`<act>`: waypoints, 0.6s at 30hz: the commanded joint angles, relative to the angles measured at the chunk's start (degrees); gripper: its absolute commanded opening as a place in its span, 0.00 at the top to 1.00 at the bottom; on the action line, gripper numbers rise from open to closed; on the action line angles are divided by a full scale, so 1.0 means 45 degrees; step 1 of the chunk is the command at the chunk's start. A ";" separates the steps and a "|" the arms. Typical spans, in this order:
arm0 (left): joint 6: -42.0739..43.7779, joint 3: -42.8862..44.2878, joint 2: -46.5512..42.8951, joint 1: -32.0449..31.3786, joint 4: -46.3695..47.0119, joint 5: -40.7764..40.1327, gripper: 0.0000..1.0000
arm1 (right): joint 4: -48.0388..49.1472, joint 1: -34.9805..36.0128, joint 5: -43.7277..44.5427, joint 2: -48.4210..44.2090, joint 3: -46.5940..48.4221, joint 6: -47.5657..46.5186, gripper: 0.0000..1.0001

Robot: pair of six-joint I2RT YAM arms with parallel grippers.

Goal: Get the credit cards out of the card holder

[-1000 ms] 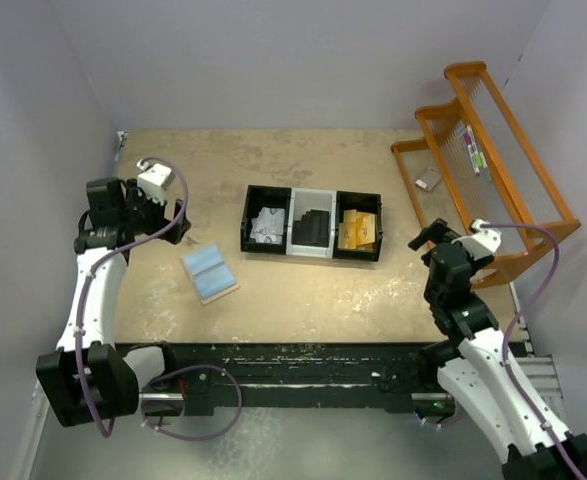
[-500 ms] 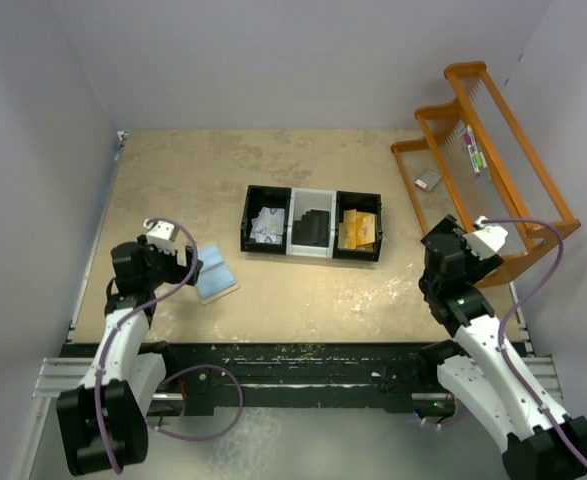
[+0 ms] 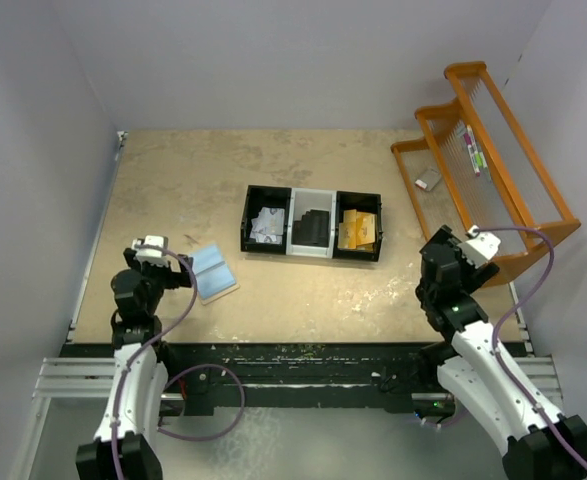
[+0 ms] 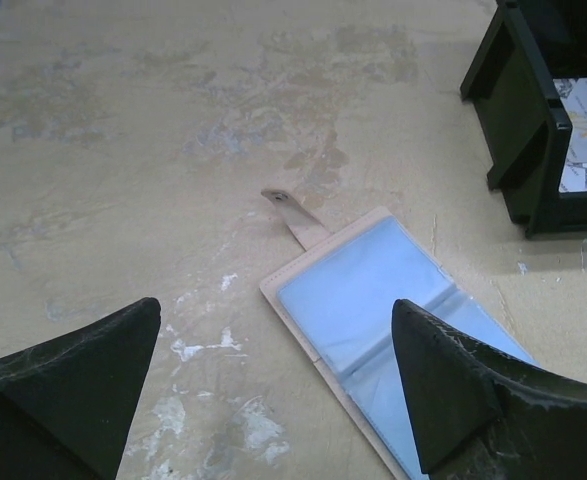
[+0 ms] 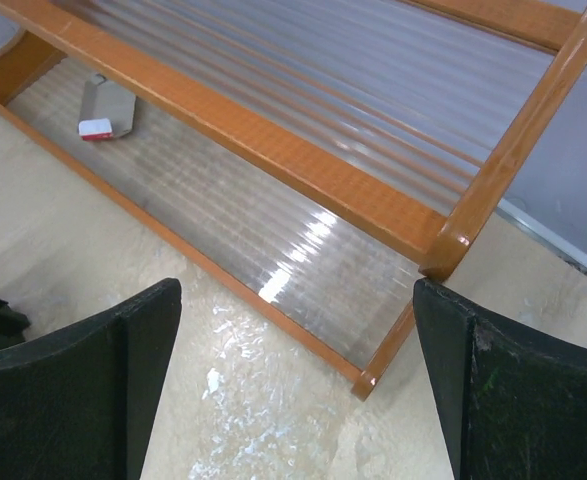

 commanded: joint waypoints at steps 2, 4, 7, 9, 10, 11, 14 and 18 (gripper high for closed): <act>-0.0437 -0.1084 -0.2344 0.0032 0.0432 -0.0508 0.01 | 0.1134 -0.0024 -0.0024 -0.0802 -0.0540 -0.1178 0.00; -0.0526 -0.0986 -0.2261 0.0033 0.0284 -0.0741 0.01 | 0.1847 -0.0034 -0.0820 -0.1209 -0.0934 -0.2160 0.00; -0.0415 -0.0975 -0.2059 0.0037 0.0409 -0.0469 0.01 | 0.3141 -0.0006 -0.1852 -0.1246 -0.1637 -0.3266 0.00; -0.0411 -0.0964 -0.2032 0.0043 0.0424 -0.0456 0.01 | 0.4040 -0.0028 -0.2342 -0.1171 -0.2073 -0.3737 0.00; -0.0410 -0.0957 -0.2048 0.0028 0.0406 -0.0456 0.01 | 0.4266 -0.0021 -0.2589 -0.1112 -0.2205 -0.3853 0.00; -0.0410 -0.0974 -0.2077 0.0035 0.0402 -0.0456 0.01 | 0.4487 -0.0021 -0.2961 -0.1019 -0.2314 -0.3928 0.00; -0.0410 -0.0967 -0.2036 0.0039 0.0403 -0.0456 0.01 | 0.5869 -0.0021 -0.3279 -0.0519 -0.2755 -0.4705 0.00; -0.0410 -0.0972 -0.2075 0.0030 0.0392 -0.0456 0.01 | 0.6407 -0.0020 -0.3301 -0.0241 -0.3036 -0.4694 0.00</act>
